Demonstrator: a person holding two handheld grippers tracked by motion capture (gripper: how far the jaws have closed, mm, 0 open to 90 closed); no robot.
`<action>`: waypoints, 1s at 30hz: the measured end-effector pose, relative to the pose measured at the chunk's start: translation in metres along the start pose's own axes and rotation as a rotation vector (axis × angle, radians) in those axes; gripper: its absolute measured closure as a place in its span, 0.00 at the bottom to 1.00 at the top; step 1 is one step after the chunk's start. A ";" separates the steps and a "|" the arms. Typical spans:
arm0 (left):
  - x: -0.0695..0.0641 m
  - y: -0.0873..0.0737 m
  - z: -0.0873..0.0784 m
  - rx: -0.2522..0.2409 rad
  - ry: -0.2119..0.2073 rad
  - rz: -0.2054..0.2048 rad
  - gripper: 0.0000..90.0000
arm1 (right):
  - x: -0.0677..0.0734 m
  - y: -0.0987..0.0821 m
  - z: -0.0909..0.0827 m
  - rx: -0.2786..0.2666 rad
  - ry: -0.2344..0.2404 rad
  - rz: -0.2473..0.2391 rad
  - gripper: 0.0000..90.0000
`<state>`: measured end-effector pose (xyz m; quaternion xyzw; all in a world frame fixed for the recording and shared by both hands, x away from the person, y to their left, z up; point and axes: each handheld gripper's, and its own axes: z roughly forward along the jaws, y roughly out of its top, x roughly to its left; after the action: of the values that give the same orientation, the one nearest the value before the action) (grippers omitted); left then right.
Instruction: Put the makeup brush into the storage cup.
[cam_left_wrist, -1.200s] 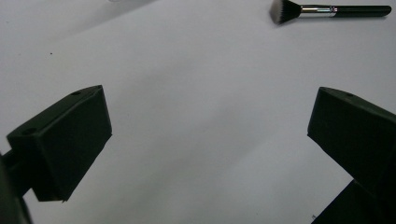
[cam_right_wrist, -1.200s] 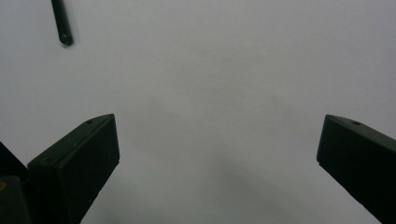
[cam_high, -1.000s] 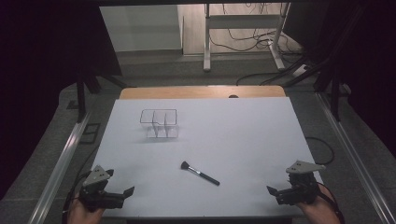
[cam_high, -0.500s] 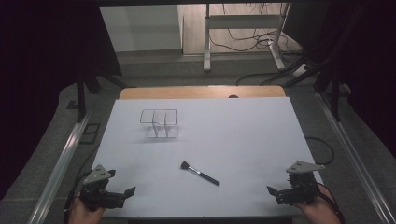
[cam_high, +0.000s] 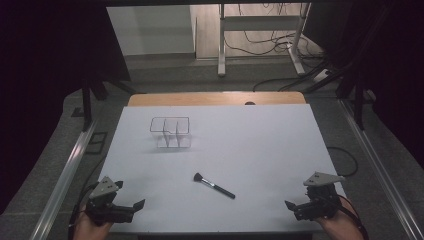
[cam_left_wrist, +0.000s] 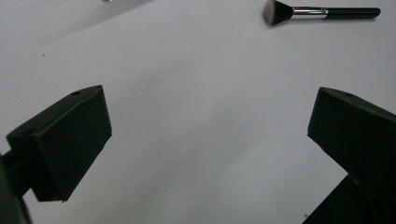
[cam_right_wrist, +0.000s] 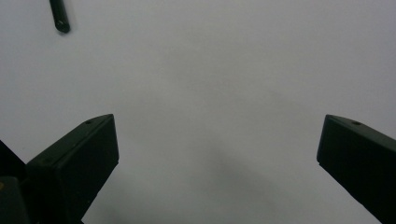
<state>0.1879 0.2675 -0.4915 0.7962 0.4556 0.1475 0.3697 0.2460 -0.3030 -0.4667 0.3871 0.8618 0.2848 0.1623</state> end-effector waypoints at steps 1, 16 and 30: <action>0.000 0.000 0.000 0.000 0.001 0.001 0.00 | 0.001 0.001 0.000 -0.002 0.000 0.000 0.00; 0.000 0.000 0.000 0.002 0.011 0.007 0.00 | 0.002 0.007 -0.004 -0.006 0.005 0.013 0.00; -0.001 0.000 0.000 -0.001 0.019 0.011 0.00 | 0.007 0.019 -0.003 0.031 0.028 -0.008 0.00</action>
<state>0.1878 0.2667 -0.4913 0.7973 0.4545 0.1573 0.3648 0.2505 -0.2885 -0.4532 0.3819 0.8699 0.2763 0.1454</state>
